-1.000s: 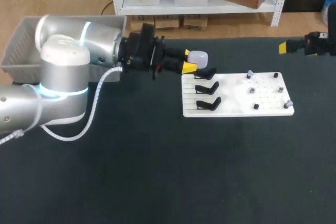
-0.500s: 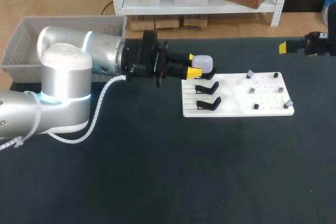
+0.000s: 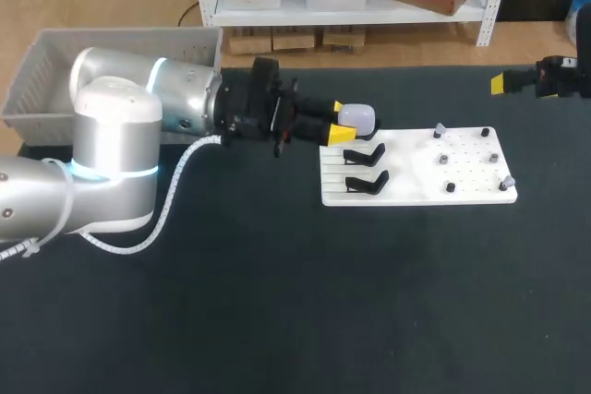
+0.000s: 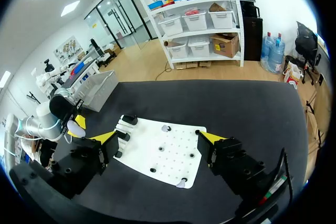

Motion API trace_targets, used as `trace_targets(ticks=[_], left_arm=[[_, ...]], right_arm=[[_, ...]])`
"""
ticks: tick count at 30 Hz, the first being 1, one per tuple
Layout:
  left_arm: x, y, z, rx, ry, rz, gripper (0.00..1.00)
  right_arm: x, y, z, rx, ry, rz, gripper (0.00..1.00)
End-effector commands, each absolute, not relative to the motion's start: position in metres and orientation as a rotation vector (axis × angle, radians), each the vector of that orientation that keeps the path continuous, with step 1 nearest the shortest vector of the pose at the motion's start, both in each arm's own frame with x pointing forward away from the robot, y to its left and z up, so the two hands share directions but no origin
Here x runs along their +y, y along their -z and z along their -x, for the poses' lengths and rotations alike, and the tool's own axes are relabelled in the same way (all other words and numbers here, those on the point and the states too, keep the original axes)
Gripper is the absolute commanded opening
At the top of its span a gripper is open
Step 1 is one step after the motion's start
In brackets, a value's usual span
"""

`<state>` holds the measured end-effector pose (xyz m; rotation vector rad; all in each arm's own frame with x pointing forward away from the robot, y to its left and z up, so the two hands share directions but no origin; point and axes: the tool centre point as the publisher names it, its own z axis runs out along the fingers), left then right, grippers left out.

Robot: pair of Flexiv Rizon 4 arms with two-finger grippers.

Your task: Pick up each earbud case from the left stands, insert the matching earbuds, close the lid, and place the case in the box.

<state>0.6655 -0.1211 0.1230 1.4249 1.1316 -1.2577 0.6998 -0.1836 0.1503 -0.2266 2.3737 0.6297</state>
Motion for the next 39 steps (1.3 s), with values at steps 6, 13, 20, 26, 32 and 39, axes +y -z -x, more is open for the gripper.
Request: trace_targets(ticks=[6,13,20,26,32,39], left_arm=[[-0.122,-0.122,-0.667,1.128,1.259,-1.425,0.00],[-0.122,-0.122,-0.667,1.128,1.259,-1.425,0.00],[-0.122,-0.122,-0.667,1.128,1.259,-1.425,0.00],[-0.122,-0.122,-0.667,1.128,1.259,-1.425,0.00],[-0.122,-0.122,-0.667,1.128,1.259,-1.425,0.00],[-0.122,-0.122,-0.667,1.128,1.259,-1.425,0.00]], right_arm=[[-0.177,-0.171,-0.684,2.316,-0.630,0.313,1.00],[-0.128,-0.177,-0.642,2.285,-0.651,0.494,1.00],[-0.081,-0.175,-0.612,2.320,-0.678,0.543,1.00],[-0.043,-0.166,-0.598,2.368,-0.641,0.609,1.00],[-0.003,-0.158,-0.600,2.393,-0.726,0.638,1.00],[0.010,-0.157,-0.609,2.390,-0.734,0.664,1.00]])
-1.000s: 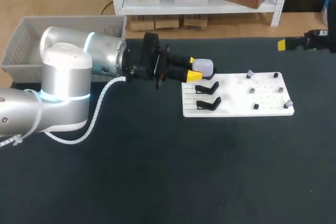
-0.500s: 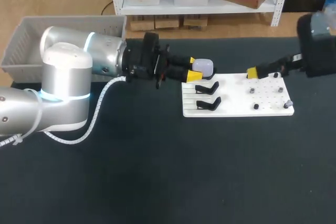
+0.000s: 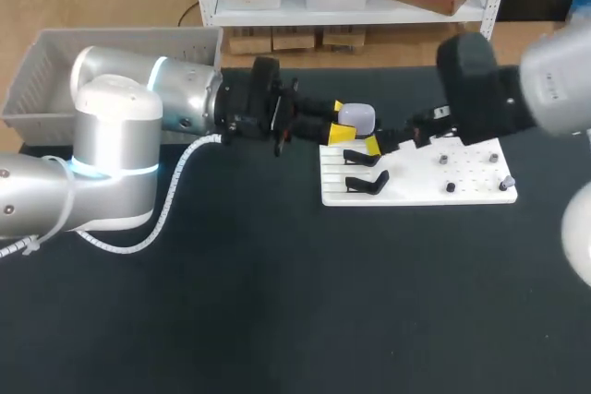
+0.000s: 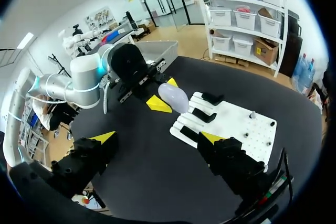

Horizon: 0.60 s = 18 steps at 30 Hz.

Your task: Pick up each earbud case from the left stands, insert the matching earbuds, close the lid, and place the case in the box.

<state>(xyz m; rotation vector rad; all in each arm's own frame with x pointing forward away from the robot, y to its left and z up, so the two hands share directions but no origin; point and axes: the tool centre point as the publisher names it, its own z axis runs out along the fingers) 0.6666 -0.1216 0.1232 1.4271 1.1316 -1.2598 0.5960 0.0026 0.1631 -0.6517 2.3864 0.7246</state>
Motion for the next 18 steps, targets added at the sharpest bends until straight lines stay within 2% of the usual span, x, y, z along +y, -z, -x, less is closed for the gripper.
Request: trace_targets(ticks=[1,18], left_arm=[[-0.122,-0.122,-0.667,1.128,1.259,-1.425,0.00],[-0.122,-0.122,-0.667,1.128,1.259,-1.425,0.00]], right_arm=[[0.011,-0.156,-0.610,2.392,-0.730,0.668,1.00],[0.014,-0.136,-0.631,2.410,-0.691,0.562,1.00]])
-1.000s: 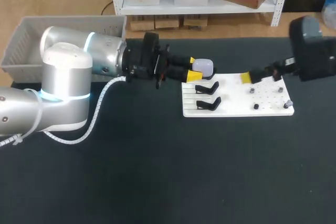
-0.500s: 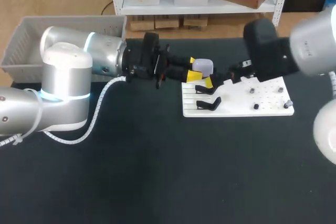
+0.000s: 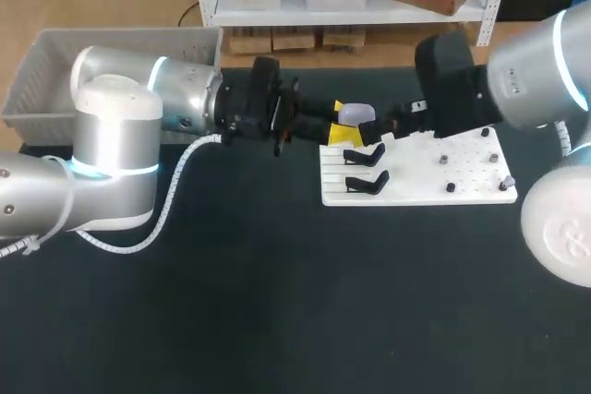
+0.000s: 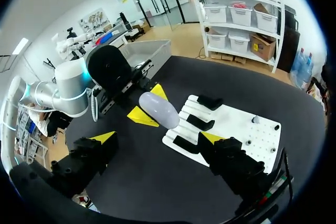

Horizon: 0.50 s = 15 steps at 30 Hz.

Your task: Pick up each earbud case from the left stands, insert the matching earbuds, close the lid, and place the case in the box.

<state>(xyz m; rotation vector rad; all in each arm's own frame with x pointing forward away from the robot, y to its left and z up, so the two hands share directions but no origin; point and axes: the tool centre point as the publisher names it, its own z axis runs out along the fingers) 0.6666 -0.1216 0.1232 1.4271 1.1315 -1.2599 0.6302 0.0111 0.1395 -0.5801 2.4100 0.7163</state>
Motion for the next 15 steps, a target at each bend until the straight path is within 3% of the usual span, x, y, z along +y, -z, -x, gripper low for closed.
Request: trace_targets(ticks=[1,15], left_arm=[[-0.122,-0.122,-0.667,1.128,1.259,-1.425,0.00],[-0.122,-0.122,-0.667,1.128,1.259,-1.425,0.00]], right_arm=[[0.013,-0.136,-0.632,2.411,-0.692,0.559,1.00],[0.011,-0.130,-0.648,2.416,-0.678,0.500,1.00]])
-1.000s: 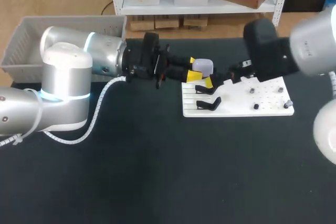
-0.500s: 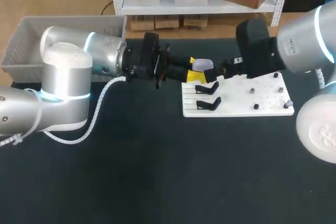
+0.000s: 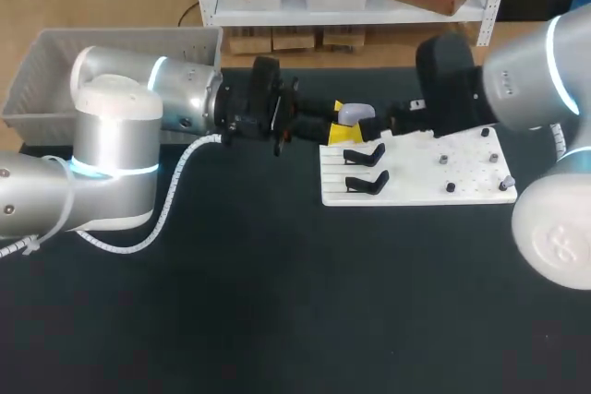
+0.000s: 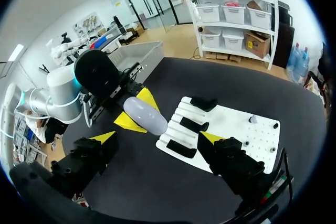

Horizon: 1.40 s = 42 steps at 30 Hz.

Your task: Pick up each earbud case from the left stands, insert the matching earbuds, close the lid, and place the case in the box.

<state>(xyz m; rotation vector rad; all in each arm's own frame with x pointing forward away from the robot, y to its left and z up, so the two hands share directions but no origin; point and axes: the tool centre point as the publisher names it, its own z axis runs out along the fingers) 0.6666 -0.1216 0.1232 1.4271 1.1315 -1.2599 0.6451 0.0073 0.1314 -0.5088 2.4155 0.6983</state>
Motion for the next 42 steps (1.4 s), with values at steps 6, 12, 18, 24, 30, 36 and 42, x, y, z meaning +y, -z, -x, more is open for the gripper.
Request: trace_targets(ticks=[6,12,18,24,30,36,42], left_arm=[[-0.122,-0.122,-0.667,1.128,1.259,-1.425,0.00],[-0.122,-0.122,-0.667,1.128,1.259,-1.425,0.00],[-0.122,-0.122,-0.667,1.128,1.259,-1.425,0.00],[-0.122,-0.122,-0.667,1.128,1.259,-1.425,0.00],[-0.122,-0.122,-0.667,1.128,1.259,-1.425,0.00],[-0.122,-0.122,-0.667,1.128,1.259,-1.425,0.00],[-0.122,-0.122,-0.667,1.128,1.259,-1.425,0.00]], right_arm=[[0.007,-0.130,-0.656,2.413,-0.677,0.476,1.00],[0.003,-0.133,-0.662,2.409,-0.661,0.457,1.00],[-0.005,-0.143,-0.666,2.384,-0.628,0.436,1.00],[-0.012,-0.150,-0.674,2.378,-0.595,0.428,1.00],[-0.018,-0.173,-0.672,2.314,-0.518,0.469,1.00],[-0.043,-0.184,-0.655,2.331,-0.237,0.518,1.00],[-0.072,-0.183,-0.636,2.413,-0.032,0.528,1.00]])
